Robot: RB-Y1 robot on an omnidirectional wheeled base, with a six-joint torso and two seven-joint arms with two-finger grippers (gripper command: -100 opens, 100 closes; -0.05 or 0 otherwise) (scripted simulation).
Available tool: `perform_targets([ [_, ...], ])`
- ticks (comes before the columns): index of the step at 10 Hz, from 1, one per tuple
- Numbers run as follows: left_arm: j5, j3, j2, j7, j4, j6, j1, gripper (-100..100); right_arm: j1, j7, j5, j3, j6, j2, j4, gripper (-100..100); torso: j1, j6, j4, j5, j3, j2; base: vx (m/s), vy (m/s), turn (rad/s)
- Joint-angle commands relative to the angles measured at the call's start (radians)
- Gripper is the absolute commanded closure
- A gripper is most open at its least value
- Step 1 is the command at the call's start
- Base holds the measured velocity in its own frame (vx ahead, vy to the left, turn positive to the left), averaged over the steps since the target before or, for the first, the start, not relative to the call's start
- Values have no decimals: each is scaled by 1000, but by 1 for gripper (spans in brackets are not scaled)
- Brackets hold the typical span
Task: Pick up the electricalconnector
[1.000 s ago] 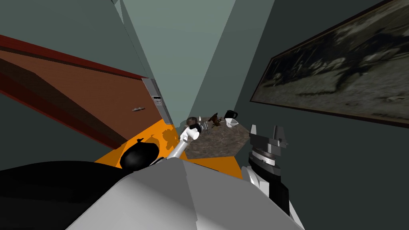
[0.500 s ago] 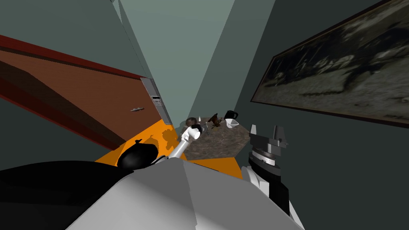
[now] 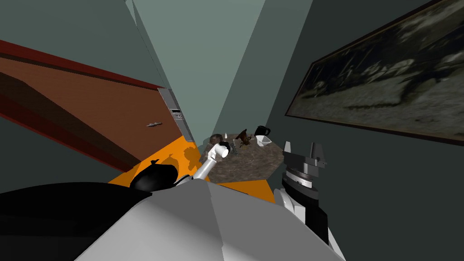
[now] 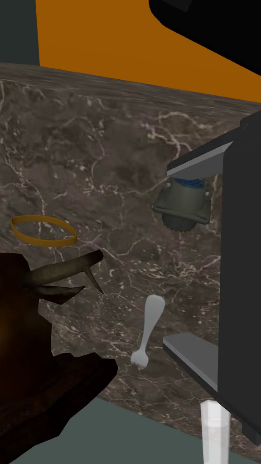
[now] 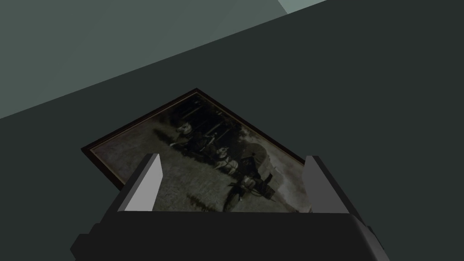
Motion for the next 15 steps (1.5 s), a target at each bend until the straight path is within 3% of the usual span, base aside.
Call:
perform_targets([
  [1,8,-4,-2,9,26,43,-9,-100,0,0,0,0,0,0,0,0,0,0,0,0,0,0,49,-2,-5],
  [6,31,-24,-2,36,105,156,-10,-100,0,0,0,0,0,0,0,0,1,0,0,0,0,-1,61,4,-14],
  [7,31,-18,-1,32,98,143,-19,-100,0,0,0,0,0,0,0,0,0,0,0,0,0,0,16,-2,-4],
  [8,32,-19,-1,34,100,147,-19,0,0,0,0,0,0,0,0,0,0,0,0,0,1,2,0,0,0],
  [9,27,-13,-10,17,132,117,-15,-100,0,0,0,0,0,0,0,0,0,0,1,0,2,3,21,-24,-29],
  [11,23,-8,-19,1,165,86,-11,-100,0,0,0,0,0,0,0,0,-2,0,0,0,1,2,36,-26,-24],
  [12,28,-9,-13,6,150,101,-10,-100,0,0,0,0,0,0,0,0,-2,0,0,0,1,1,3,-8,17],
  [13,27,-8,-13,4,152,96,-10,100,0,0,0,0,0,0,0,0,-1,0,1,0,2,3,0,0,0],
  [15,28,-9,-14,4,152,98,-10,100,0,0,0,0,0,0,0,0,0,-1,1,0,2,3,0,0,0],
])
